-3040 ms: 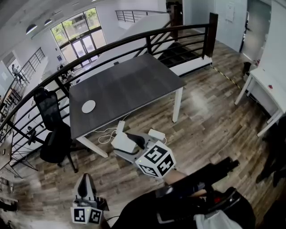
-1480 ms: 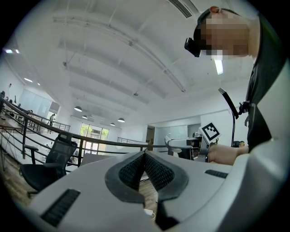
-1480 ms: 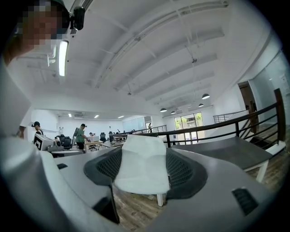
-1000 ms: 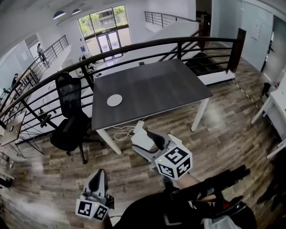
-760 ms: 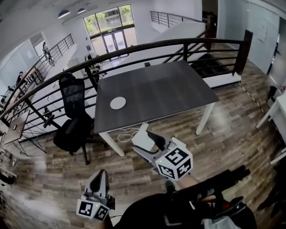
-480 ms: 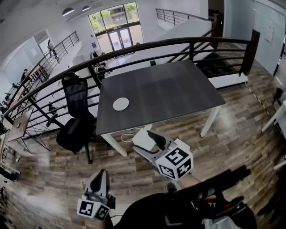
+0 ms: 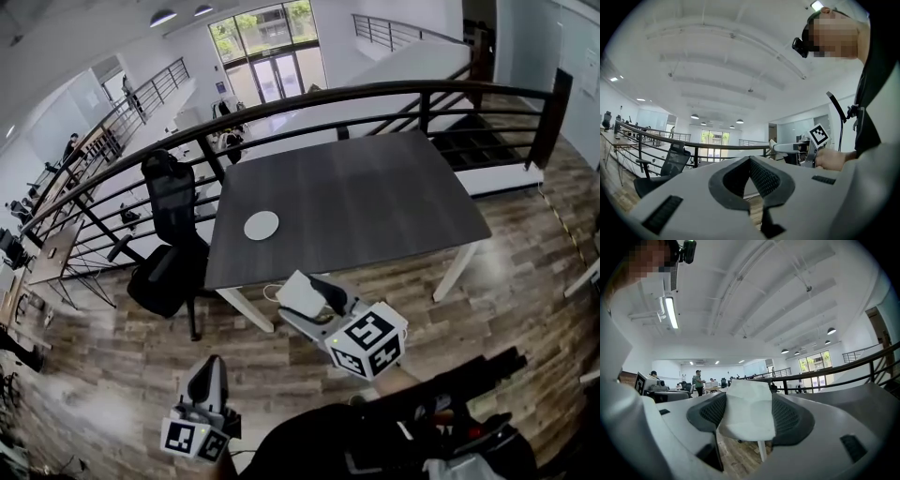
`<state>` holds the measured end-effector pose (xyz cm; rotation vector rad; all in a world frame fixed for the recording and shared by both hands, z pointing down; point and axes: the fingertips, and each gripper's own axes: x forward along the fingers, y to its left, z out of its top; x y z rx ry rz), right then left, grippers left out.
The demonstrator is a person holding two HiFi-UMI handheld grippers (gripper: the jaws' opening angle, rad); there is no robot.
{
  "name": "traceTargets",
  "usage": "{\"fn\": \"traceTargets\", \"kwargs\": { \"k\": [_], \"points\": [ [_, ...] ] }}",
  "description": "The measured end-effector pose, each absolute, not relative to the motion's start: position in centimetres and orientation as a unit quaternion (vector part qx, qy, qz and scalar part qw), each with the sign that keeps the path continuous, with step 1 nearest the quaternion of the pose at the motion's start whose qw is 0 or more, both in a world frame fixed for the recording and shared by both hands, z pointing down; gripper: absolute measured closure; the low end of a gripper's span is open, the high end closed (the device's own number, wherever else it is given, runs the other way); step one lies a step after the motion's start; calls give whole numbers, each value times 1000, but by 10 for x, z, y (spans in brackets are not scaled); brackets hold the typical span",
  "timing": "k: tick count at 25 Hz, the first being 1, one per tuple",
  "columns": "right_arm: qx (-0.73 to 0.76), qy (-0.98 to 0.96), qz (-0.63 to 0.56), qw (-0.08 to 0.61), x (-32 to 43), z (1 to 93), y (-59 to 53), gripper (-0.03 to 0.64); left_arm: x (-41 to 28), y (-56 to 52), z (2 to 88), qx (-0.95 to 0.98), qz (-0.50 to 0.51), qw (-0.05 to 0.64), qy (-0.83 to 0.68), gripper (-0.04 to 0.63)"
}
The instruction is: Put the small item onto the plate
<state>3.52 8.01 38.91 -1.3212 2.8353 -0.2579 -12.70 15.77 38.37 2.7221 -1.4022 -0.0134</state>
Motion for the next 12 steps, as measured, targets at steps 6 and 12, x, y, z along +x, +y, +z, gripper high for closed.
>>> {"fn": "traceTargets", "kwargs": {
  "k": [6, 12],
  "points": [
    [-405, 911, -83, 6, 62, 391, 59, 305, -98, 144, 389, 881, 2, 44, -471, 591],
    [-398, 913, -93, 10, 85, 396, 40, 305, -78, 130, 393, 876, 16, 49, -480, 591]
  ]
}}
